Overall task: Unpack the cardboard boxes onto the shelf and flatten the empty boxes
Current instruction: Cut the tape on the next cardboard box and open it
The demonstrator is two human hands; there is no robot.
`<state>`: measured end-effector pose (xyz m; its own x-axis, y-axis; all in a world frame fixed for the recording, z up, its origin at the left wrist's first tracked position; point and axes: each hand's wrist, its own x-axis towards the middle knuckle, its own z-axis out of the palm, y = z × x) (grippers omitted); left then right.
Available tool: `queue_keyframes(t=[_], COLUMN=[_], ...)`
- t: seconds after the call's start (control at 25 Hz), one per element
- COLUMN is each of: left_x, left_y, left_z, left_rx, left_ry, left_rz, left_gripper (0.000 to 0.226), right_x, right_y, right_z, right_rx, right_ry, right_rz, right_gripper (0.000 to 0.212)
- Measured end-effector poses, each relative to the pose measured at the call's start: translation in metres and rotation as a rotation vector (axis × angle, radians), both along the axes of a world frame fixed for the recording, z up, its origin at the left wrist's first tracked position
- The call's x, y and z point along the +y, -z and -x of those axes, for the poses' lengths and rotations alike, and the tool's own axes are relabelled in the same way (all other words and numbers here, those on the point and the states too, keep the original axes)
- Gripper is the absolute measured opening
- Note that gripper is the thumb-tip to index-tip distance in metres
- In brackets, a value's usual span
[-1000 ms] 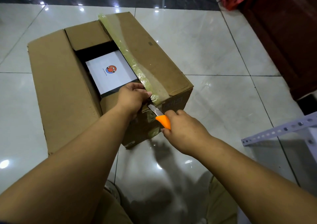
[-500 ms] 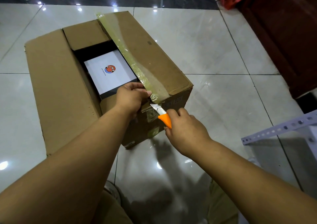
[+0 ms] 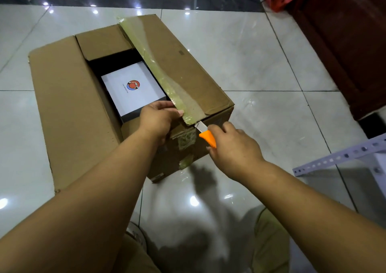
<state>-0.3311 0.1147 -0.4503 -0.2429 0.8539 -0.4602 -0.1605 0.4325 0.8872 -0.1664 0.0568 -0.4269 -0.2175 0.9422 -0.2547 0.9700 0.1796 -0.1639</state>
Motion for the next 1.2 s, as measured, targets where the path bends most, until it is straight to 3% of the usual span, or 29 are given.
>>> queue_keyframes(t=[0.16, 0.44, 0.68, 0.92, 1.2], left_x=[-0.001, -0.015, -0.018, -0.025, -0.02], left_y=[0.0, -0.015, -0.03, -0.053, -0.079], left_z=[0.003, 0.006, 0.001, -0.023, -0.061], left_rx=[0.055, 0.213, 0.449, 0.451, 0.44], left_ry=[0.033, 0.094, 0.031, 0.031, 0.149], left_rz=[0.016, -0.026, -0.156, -0.257, -0.31], left_gripper=[0.039, 0.029, 0.025, 0.012, 0.008], right_x=[-0.008, -0.012, -0.013, -0.009, -0.006], right_y=[0.005, -0.001, -0.017, -0.038, -0.076], right_z=[-0.001, -0.011, -0.032, -0.041, -0.07], right_rx=[0.075, 0.206, 0.496, 0.822, 0.979], right_ry=[-0.002, -0.013, 0.138, 0.465, 0.567], right_rz=[0.044, 0.068, 0.095, 0.243, 0.189], right_gripper=[0.052, 0.03, 0.032, 0.026, 0.024])
